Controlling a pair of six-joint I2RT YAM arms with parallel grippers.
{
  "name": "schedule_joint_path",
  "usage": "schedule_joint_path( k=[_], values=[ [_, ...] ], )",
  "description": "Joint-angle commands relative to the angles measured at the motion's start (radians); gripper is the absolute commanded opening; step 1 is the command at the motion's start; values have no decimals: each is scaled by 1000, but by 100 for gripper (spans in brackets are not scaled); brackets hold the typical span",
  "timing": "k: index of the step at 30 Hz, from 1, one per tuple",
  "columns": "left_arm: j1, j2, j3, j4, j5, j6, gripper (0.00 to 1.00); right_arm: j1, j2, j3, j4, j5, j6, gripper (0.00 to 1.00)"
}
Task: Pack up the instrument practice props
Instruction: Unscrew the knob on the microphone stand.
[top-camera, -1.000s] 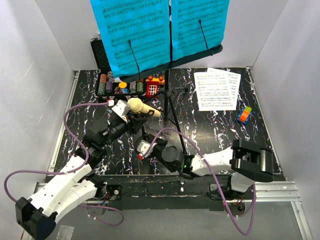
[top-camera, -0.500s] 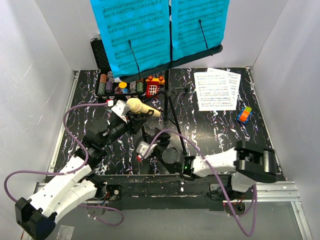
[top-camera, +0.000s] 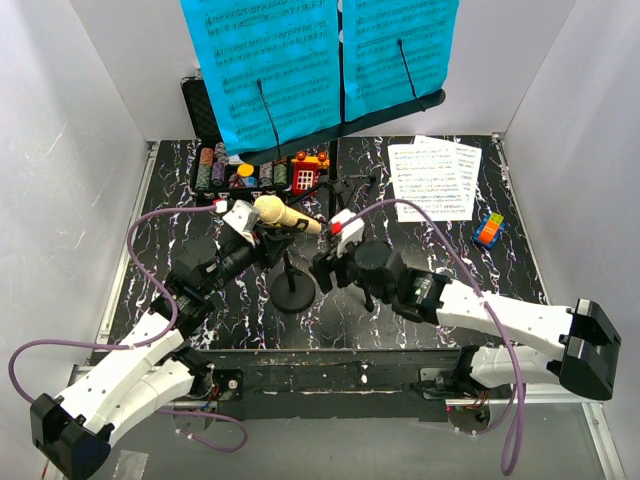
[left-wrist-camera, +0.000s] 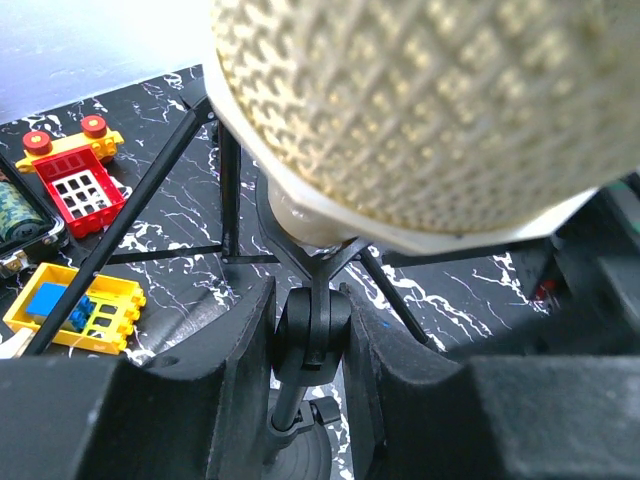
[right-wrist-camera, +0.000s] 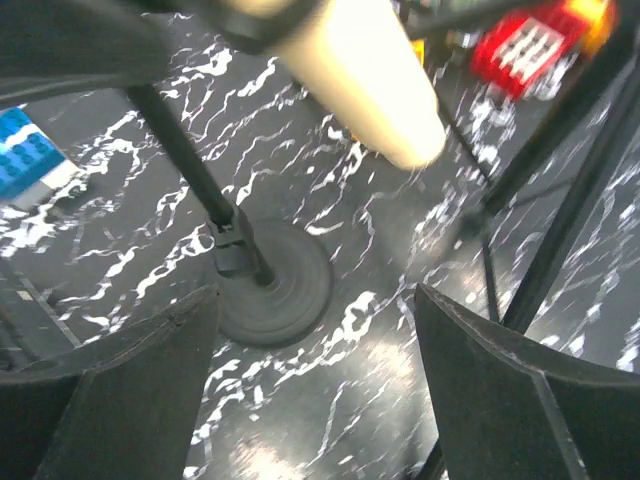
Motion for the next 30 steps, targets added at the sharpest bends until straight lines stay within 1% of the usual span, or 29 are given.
schedule_joint_path(
  k=[1, 3, 6, 14, 18, 21, 24, 30],
  values=[
    [-20, 32, -59, -189, 24, -88, 0, -136, -20, 15, -149, -352, 431, 84],
    [-20, 16, -64, -183, 17, -92, 0, -181, -5, -5, -95, -467, 540, 82],
    [-22, -16, -72, -179, 0, -98, 0, -213, 53, -7, -38, -591, 648, 79],
    [-28, -73, -81, -183, -23, -98, 0, -275, 173, 1, 112, -762, 844, 79],
    [-29, -80, -81, -182, -37, -98, 0, -313, 208, 4, 132, -785, 950, 76],
    [-29, -84, -81, -182, -40, -98, 0, -328, 224, -4, 142, -791, 1016, 71],
    [-29, -90, -84, -182, -52, -98, 0, -334, 242, -5, 152, -815, 1057, 68],
    [-34, -85, -89, -174, -77, -109, 0, -330, 273, -1, 168, -868, 1113, 66]
  ],
)
